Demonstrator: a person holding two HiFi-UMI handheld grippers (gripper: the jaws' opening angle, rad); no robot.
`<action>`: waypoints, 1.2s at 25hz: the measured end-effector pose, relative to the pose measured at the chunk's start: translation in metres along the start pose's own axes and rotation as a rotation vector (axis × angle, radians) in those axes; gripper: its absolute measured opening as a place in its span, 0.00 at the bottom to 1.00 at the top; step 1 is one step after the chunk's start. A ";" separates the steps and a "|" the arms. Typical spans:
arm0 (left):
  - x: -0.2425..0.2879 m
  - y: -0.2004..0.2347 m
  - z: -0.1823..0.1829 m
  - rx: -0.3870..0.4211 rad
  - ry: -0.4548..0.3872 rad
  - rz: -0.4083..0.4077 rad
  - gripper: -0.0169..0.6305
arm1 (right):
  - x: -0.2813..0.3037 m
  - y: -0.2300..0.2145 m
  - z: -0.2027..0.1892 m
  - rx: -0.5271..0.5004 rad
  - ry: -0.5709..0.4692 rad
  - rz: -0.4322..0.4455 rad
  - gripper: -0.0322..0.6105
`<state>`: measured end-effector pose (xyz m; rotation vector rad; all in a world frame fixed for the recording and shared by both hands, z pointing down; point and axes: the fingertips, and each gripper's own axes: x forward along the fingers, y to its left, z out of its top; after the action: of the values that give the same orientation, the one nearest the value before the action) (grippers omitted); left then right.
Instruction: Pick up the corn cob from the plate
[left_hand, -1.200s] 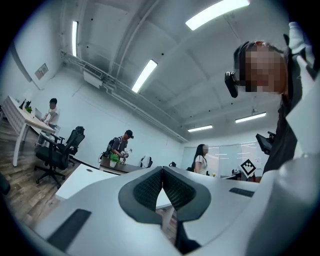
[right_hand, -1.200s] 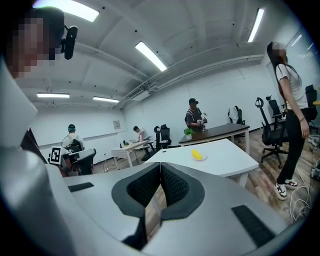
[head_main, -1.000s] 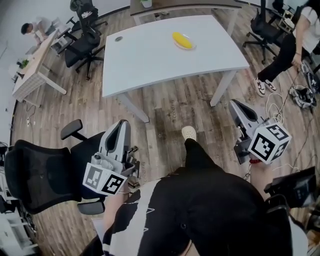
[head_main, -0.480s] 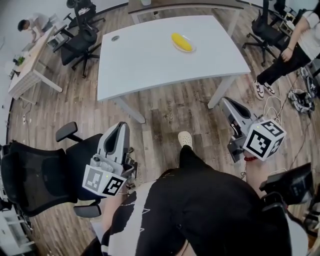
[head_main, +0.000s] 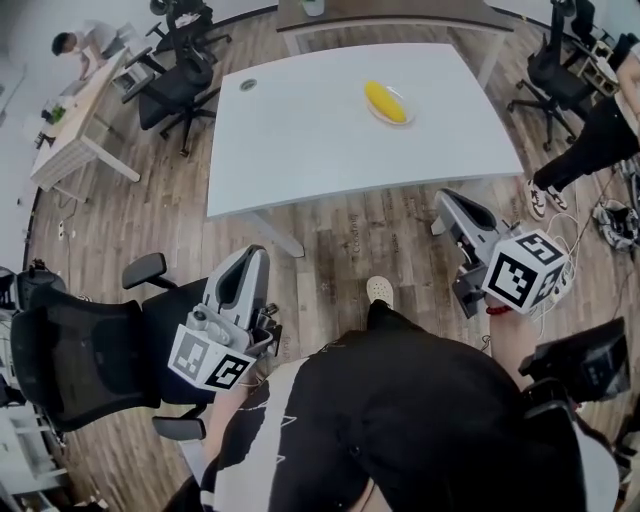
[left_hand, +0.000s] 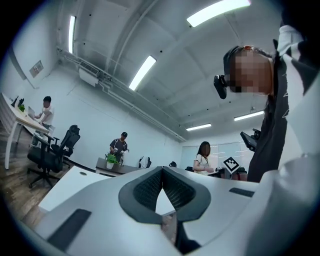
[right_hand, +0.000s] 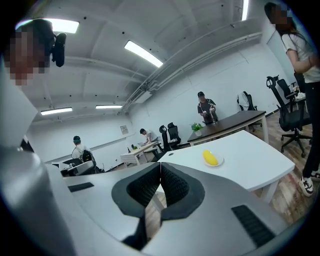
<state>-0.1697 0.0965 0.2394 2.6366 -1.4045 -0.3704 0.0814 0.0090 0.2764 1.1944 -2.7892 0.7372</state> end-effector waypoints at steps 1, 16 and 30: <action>0.004 0.004 0.001 0.008 -0.006 0.009 0.05 | 0.006 -0.003 0.003 -0.004 0.002 0.004 0.07; 0.131 0.036 0.001 0.124 -0.014 -0.076 0.05 | 0.087 -0.078 0.067 -0.088 0.028 0.032 0.08; 0.212 0.092 -0.021 0.074 -0.005 0.028 0.05 | 0.158 -0.147 0.100 -0.106 0.081 0.055 0.07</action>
<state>-0.1236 -0.1302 0.2479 2.6727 -1.4823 -0.3282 0.0877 -0.2285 0.2801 1.0507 -2.7663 0.6178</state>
